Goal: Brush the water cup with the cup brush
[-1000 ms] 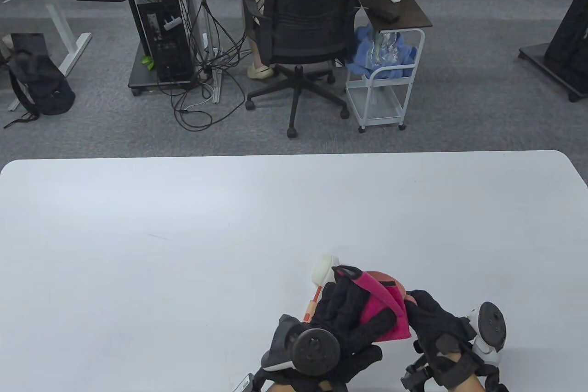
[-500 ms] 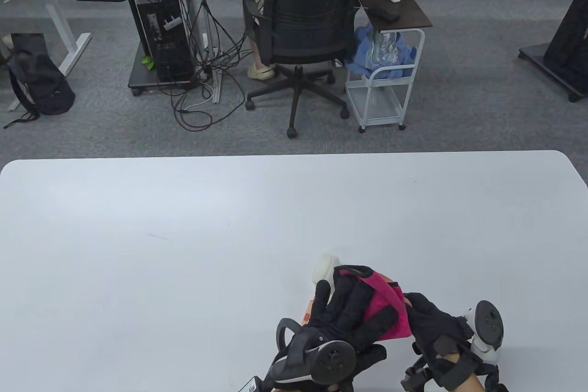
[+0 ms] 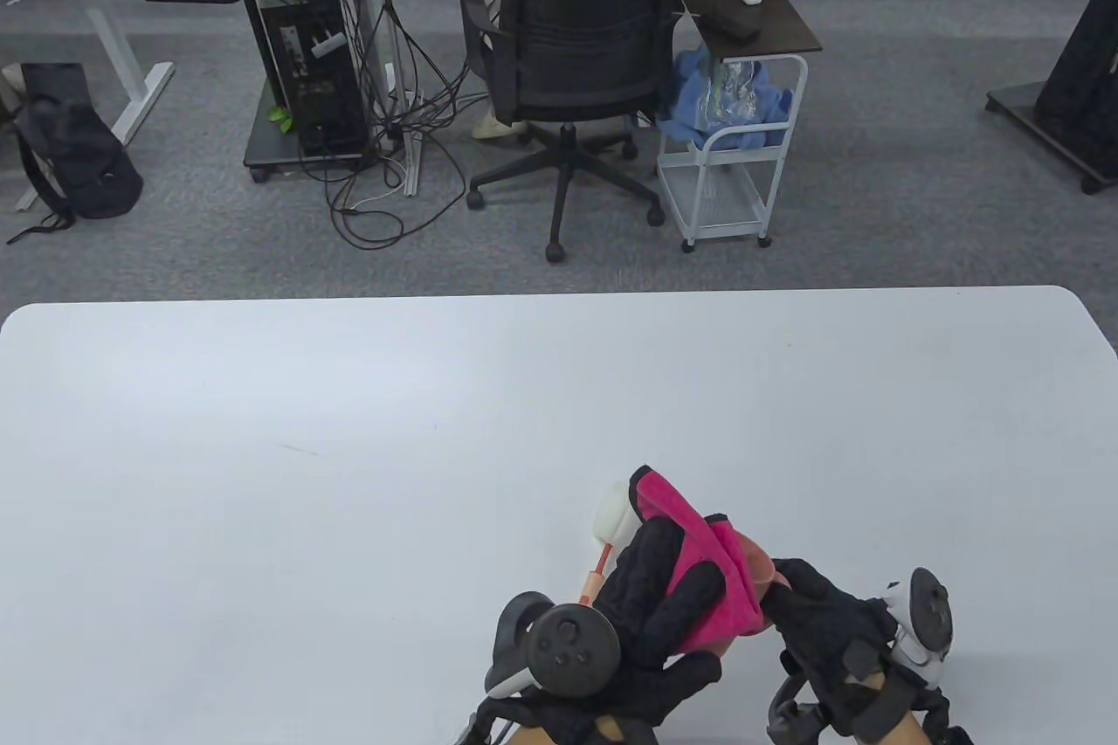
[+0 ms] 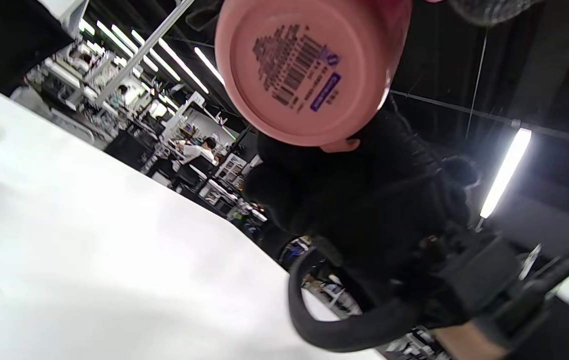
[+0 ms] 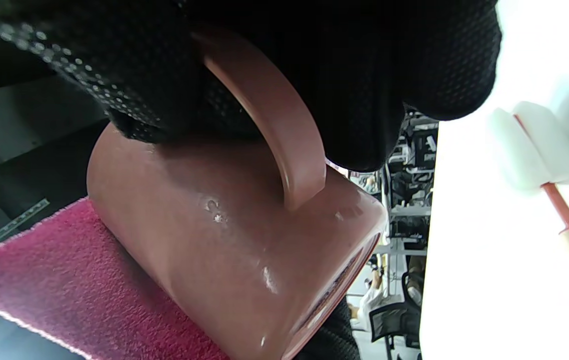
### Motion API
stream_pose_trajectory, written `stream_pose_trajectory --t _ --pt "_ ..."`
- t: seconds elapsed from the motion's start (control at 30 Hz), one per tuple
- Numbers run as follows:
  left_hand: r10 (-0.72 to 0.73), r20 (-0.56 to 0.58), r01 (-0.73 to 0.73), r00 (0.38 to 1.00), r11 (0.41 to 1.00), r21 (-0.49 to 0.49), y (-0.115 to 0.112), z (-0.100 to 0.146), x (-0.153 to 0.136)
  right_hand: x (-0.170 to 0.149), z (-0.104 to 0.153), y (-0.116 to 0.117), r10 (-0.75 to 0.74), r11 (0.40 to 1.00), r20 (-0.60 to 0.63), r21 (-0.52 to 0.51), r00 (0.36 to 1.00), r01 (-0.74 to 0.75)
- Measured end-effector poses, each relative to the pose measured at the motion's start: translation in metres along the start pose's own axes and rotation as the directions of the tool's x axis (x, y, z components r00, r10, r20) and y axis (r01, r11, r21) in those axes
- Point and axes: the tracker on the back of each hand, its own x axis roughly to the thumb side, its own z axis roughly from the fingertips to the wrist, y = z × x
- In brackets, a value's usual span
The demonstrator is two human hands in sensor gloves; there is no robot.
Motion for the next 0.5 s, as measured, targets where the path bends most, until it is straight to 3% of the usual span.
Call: stream_pose_trajectory --t 0.13,0.2,0.27,0.33,0.4,0.5 --pt "0.308 -0.003 -0.308 0.951 0.951 0.025 0.003 0.001 -0.013 0.001 -0.001 0.004 -0.037 0.997 0.023 0.071 0.999 0.035" --pt "0.479 -0.018 -0.478 0.878 0.878 0.034 0.002 0.002 -0.023 0.001 -0.003 0.011 -0.065 0.989 0.027 0.136 0.998 0.061" --pt "0.706 -0.072 -0.709 0.704 0.705 -0.016 -0.009 0.001 -0.038 0.000 -0.004 0.021 -0.070 0.974 0.005 0.215 0.998 0.067" --pt "0.851 -0.109 -0.858 0.513 0.514 -0.024 -0.017 0.001 -0.048 0.000 -0.004 0.022 -0.033 0.979 -0.008 0.201 0.999 0.034" --pt "0.882 -0.137 -0.892 0.450 0.451 -0.029 -0.020 0.000 -0.056 0.000 -0.005 0.020 0.012 0.974 -0.011 0.228 1.000 -0.009" --pt "0.881 -0.152 -0.889 0.448 0.457 0.031 -0.018 0.000 -0.062 -0.001 -0.005 0.019 0.045 0.972 -0.010 0.233 0.999 -0.041"
